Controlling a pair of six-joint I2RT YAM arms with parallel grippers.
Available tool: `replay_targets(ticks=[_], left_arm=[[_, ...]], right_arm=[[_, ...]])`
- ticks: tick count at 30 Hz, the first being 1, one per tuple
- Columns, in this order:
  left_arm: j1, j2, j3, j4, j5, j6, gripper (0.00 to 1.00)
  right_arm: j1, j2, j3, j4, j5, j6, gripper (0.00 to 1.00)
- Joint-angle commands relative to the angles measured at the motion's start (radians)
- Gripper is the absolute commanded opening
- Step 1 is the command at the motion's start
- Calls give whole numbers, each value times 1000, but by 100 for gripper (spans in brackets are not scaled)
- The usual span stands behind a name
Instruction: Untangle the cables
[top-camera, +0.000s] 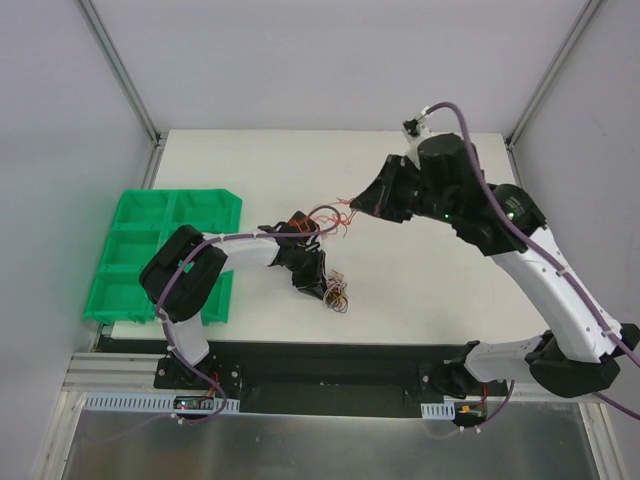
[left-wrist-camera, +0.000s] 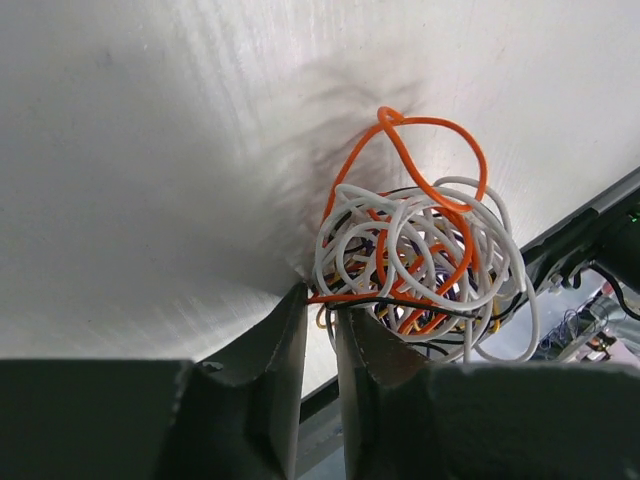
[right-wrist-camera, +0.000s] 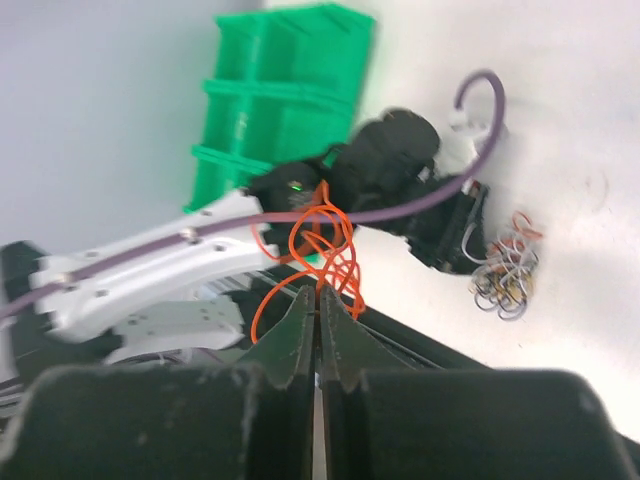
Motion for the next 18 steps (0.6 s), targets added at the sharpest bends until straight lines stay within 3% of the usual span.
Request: replay_targets(ticks=[1,4,9,11,18], left_arm=[[18,-43,-54,-42,-90,56,16],[28,-169,-78,-64,-71,99,19],[31,-526,-141,-94,-59,160,59],[39,-628,-149,-127,-58,165,70],[42,-777,-183,-196,28,84,81]], right_arm=[[-2,-8,156,-86,21,-24,0],[-4,-14,128,-83,12,-17,0],[-7,-55,-77,-22,11,-17,0],[-18,-84,-196,6,17,-24,0],[-102,-158,-580,38,23,-69,1]])
